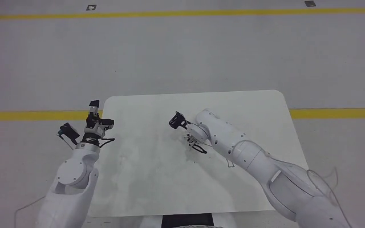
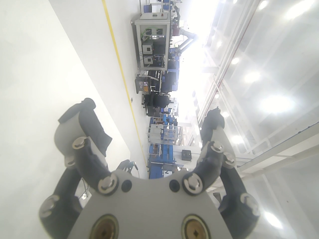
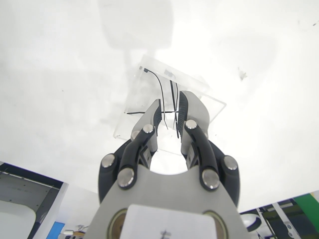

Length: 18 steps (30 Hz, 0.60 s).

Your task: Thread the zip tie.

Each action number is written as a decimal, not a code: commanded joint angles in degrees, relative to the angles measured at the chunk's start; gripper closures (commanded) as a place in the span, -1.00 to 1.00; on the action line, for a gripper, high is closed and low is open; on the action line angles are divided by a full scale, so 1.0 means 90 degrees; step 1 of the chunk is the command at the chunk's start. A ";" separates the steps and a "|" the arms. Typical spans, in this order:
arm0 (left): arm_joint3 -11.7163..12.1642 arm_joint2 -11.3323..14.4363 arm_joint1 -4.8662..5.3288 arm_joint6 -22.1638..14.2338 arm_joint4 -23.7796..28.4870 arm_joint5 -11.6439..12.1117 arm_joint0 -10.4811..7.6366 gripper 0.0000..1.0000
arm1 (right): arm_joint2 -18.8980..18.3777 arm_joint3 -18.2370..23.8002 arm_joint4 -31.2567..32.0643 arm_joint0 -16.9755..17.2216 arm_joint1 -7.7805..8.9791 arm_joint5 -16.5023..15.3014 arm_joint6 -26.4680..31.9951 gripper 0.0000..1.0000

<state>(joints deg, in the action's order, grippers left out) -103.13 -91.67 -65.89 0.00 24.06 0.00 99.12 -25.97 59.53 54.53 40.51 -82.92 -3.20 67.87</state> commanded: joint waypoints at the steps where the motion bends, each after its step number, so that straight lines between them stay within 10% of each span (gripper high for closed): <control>1: 0.0000 0.0000 0.0000 0.0000 0.0000 0.0000 0.0000 -1.00 | 0.0006 -0.0081 -0.0002 -0.0012 -0.0040 0.0025 0.0012 0.68; 18: 0.0000 0.0000 0.0000 0.0000 0.0000 0.0000 0.0000 -1.00 | 0.0037 -0.0834 -0.0035 -0.0096 -0.0407 0.0119 0.0059 0.72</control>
<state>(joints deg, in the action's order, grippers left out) -103.13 -91.67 -65.89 0.00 24.06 0.00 99.12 -25.64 52.41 54.28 39.67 -86.45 -2.11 68.36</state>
